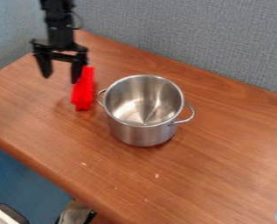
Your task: Move the red object from the metal pot to the table
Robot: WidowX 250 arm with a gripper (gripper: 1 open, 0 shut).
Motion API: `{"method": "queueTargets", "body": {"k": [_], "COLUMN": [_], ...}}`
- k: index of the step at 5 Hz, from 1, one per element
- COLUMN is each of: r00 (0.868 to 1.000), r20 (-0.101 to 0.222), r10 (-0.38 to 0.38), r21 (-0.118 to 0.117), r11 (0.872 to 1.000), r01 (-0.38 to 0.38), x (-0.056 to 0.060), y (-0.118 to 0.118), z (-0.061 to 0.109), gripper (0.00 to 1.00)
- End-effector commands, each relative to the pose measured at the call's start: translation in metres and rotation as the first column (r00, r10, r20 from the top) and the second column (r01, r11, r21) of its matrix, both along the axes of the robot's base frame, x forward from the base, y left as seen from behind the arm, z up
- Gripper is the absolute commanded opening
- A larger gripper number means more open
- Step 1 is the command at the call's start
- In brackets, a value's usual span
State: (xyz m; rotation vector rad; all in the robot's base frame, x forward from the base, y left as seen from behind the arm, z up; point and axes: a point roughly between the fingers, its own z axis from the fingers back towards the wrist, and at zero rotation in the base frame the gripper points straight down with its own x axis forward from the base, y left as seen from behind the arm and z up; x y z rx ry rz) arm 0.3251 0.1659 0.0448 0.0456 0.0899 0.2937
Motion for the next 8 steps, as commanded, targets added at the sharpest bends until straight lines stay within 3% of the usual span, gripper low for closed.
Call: {"method": "queueTargets", "body": {"k": [1, 2, 5, 6, 7, 8], "r00": [0.994, 0.991, 0.993, 0.994, 0.995, 0.994], "r20": [0.107, 0.132, 0.116, 0.099, 0.087, 0.068], "r10": [-0.012, -0.022, 0.029, 0.044, 0.058, 0.083], "r21": [0.060, 0.066, 0.121, 0.106, 0.091, 0.078], "r11": [0.998, 0.998, 0.992, 0.993, 0.994, 0.993], "r01": [0.006, 0.013, -0.043, -0.055, -0.066, -0.088], "x": [0.017, 0.034, 0.066, 0.073, 0.078, 0.074], "y": [-0.011, -0.025, -0.002, 0.007, 0.017, 0.023], "z": [0.030, 0.027, -0.007, -0.014, -0.017, -0.010], "gripper": [1.00, 1.00, 1.00, 0.00, 0.00, 1.00]}}
